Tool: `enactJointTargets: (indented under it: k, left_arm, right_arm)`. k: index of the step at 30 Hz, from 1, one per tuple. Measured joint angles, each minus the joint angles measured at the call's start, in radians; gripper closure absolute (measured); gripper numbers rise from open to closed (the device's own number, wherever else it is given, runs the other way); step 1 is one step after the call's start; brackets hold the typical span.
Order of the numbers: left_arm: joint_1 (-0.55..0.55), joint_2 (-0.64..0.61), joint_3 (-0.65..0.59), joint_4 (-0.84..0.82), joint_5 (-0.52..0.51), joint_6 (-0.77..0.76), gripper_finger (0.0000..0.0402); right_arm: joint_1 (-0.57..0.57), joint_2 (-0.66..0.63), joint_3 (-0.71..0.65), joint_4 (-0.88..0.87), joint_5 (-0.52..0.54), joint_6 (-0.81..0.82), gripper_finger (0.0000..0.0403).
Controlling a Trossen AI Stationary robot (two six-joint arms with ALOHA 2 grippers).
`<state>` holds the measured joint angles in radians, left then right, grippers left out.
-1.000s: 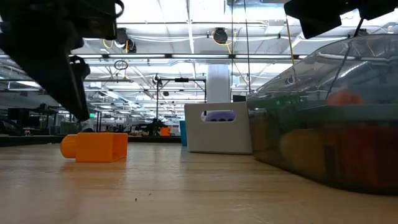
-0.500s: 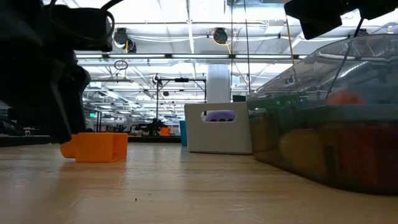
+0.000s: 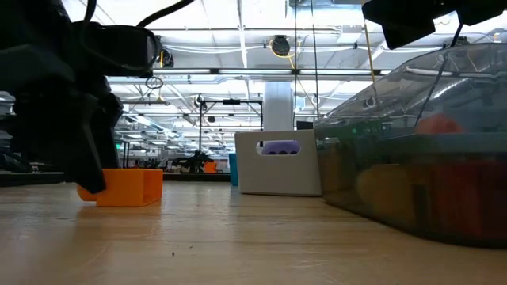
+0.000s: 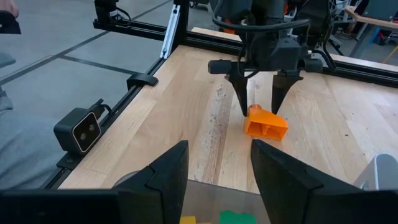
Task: Pick & Place Toys
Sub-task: Put the orange game piece into the black bin
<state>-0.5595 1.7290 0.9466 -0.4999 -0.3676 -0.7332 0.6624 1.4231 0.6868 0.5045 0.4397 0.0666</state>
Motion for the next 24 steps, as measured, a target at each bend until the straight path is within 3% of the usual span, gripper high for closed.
enactJointTargets:
  k: [16, 24]
  left_arm:
    - [0.010, 0.045, 0.002, 0.025, 0.042, 0.052, 0.0147]
    - [0.009, 0.048, 0.002, 0.036, 0.058, 0.051, 0.0224]
  right_arm:
    - [0.000, 0.000, 0.000, 0.000, 0.000, 0.000, 0.0234]
    - [0.000, 0.000, 0.000, 0.000, 0.000, 0.000, 0.0234]
